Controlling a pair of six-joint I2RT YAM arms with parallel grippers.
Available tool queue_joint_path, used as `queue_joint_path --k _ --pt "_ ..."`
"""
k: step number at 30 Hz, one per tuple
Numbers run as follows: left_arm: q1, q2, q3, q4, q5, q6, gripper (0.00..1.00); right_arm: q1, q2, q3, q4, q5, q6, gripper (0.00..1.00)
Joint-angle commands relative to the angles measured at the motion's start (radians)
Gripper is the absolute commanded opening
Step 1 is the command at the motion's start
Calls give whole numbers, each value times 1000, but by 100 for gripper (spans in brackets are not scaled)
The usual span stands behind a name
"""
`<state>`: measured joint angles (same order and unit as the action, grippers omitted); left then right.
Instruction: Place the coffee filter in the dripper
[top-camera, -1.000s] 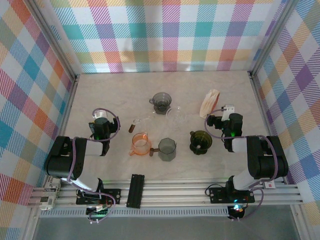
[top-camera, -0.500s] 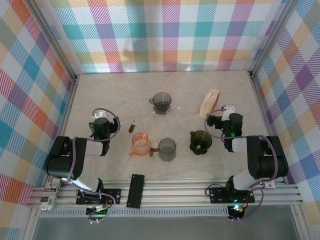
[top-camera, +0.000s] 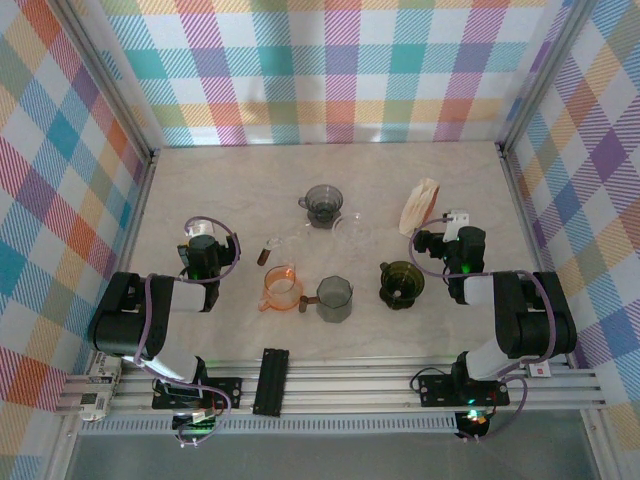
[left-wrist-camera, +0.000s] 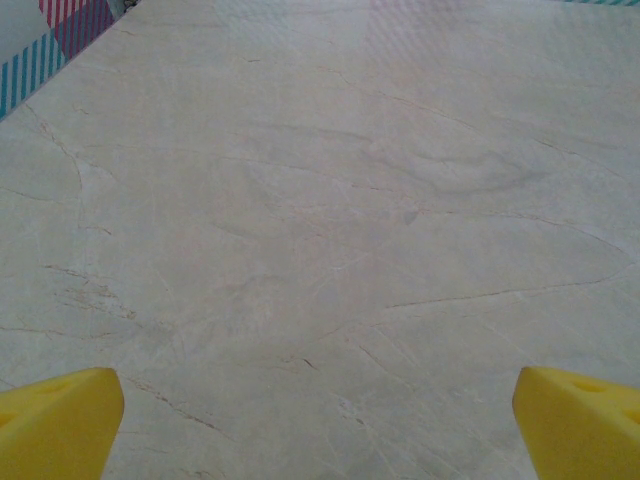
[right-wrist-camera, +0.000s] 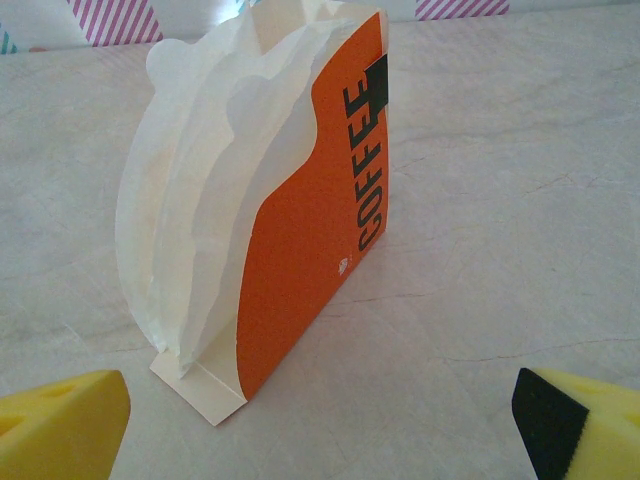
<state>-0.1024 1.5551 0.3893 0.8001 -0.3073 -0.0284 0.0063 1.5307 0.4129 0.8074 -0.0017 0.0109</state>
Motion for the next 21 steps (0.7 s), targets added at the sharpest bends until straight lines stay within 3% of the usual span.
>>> queue_joint_path --k 1,14,18,21 --pt "-6 4 14 31 -5 15 100 -4 5 -1 22 -17 1 99" --pt "-6 -4 11 35 -9 17 100 -5 3 2 20 -12 6 99" --pt "-10 -80 110 -204 -6 18 100 -3 -76 71 -167 15 16 99" --pt "-10 -130 134 -278 -31 12 100 -3 -109 107 -298 33 39 99"
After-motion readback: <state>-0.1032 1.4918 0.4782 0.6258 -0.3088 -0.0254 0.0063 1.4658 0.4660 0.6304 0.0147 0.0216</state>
